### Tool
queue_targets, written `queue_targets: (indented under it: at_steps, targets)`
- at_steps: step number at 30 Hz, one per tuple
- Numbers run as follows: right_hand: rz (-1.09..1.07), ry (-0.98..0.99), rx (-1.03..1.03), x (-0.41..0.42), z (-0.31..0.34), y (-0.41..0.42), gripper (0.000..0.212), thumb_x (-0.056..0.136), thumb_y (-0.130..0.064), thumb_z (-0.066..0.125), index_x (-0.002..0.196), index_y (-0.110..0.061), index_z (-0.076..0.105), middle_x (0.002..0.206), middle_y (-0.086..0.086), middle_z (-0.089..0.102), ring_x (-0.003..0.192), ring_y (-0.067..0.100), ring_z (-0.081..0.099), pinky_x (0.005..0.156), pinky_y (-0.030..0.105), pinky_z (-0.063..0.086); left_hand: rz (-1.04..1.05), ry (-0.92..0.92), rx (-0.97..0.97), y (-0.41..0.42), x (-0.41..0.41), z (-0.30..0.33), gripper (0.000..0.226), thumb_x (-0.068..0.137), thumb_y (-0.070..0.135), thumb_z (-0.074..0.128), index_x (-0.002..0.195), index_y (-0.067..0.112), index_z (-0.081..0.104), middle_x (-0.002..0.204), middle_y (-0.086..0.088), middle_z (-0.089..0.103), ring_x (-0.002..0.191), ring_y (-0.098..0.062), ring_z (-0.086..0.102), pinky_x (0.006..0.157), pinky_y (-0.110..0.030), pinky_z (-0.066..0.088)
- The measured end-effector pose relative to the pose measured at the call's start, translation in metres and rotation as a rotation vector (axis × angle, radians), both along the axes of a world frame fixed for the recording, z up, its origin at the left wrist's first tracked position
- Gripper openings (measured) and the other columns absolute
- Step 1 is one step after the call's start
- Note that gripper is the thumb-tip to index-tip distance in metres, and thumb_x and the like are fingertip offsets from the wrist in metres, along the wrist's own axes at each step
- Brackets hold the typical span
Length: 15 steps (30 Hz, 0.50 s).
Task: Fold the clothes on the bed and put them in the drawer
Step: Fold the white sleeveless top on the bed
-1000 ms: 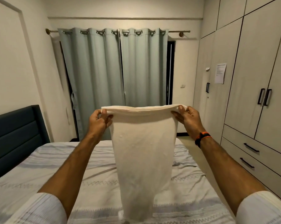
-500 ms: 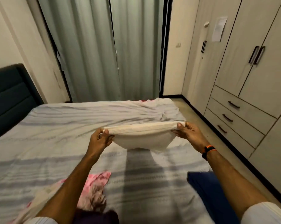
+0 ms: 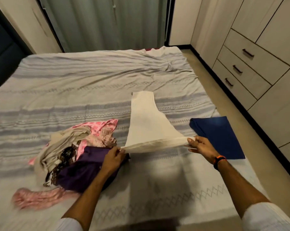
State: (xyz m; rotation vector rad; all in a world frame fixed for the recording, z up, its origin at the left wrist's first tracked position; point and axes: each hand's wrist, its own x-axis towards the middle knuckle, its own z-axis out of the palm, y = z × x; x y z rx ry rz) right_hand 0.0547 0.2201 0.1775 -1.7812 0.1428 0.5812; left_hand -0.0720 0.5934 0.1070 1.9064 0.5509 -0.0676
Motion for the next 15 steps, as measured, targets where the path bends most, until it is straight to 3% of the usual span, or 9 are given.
queue_targets:
  at_steps: [2, 4, 6, 8, 12, 15]
  targets:
    - [0.005, 0.018, -0.006, -0.016, -0.009, -0.01, 0.035, 0.099, -0.016, 0.057, 0.108, 0.017, 0.053, 0.114, 0.019, 0.068, 0.103, 0.023, 0.068, 0.087, 0.035, 0.056, -0.006, 0.033, 0.069, -0.013, -0.022, -0.003, 0.013, 0.097, 0.03, 0.059, 0.09, 0.02, 0.063, 0.084, -0.004, 0.069, 0.076, -0.022, 0.064, 0.075, -0.052, 0.055]
    - [0.03, 0.02, 0.0, -0.032, -0.014, -0.02, 0.015, 0.098, -0.016, 0.058, 0.1, -0.001, 0.055, 0.111, 0.019, 0.068, 0.104, 0.023, 0.068, 0.088, 0.035, 0.056, -0.02, 0.045, 0.175, -0.029, -0.042, 0.002, 0.018, 0.097, 0.029, 0.059, 0.095, 0.013, 0.064, 0.085, -0.004, 0.069, 0.078, -0.023, 0.064, 0.074, -0.043, 0.052]
    - [0.075, 0.005, -0.011, -0.048, -0.023, -0.034, 0.011, 0.097, -0.015, 0.06, 0.098, -0.008, 0.051, 0.104, 0.015, 0.067, 0.104, 0.021, 0.068, 0.086, 0.031, 0.056, -0.032, 0.058, 0.26, -0.048, -0.065, 0.005, 0.017, 0.098, 0.025, 0.058, 0.096, 0.009, 0.063, 0.085, -0.003, 0.067, 0.08, -0.02, 0.061, 0.07, -0.035, 0.044]
    - [0.128, -0.005, -0.06, -0.067, -0.036, -0.053, 0.013, 0.095, -0.016, 0.063, 0.095, -0.008, 0.051, 0.095, 0.013, 0.064, 0.101, 0.021, 0.069, 0.087, 0.03, 0.056, -0.058, 0.08, 0.297, -0.071, -0.093, 0.002, 0.01, 0.098, 0.02, 0.058, 0.094, 0.011, 0.061, 0.083, -0.002, 0.065, 0.079, -0.02, 0.061, 0.063, -0.031, 0.04]
    - [0.183, 0.004, -0.17, -0.102, -0.065, -0.091, 0.036, 0.091, -0.02, 0.068, 0.089, 0.012, 0.053, 0.084, 0.012, 0.058, 0.087, 0.022, 0.061, 0.096, 0.049, 0.052, -0.152, 0.126, 0.352, -0.108, -0.144, -0.016, 0.016, 0.098, 0.015, 0.058, 0.084, 0.021, 0.053, 0.072, 0.004, 0.059, 0.069, -0.017, 0.055, 0.055, -0.019, 0.037]
    - [0.198, 0.01, -0.214, -0.129, -0.083, -0.112, 0.035, 0.09, -0.024, 0.07, 0.093, 0.009, 0.057, 0.081, 0.01, 0.061, 0.081, 0.024, 0.059, 0.093, 0.053, 0.051, -0.164, 0.17, 0.37, -0.13, -0.173, -0.028, 0.007, 0.098, 0.015, 0.057, 0.099, 0.015, 0.064, 0.089, -0.002, 0.068, 0.075, -0.016, 0.061, 0.063, -0.026, 0.048]
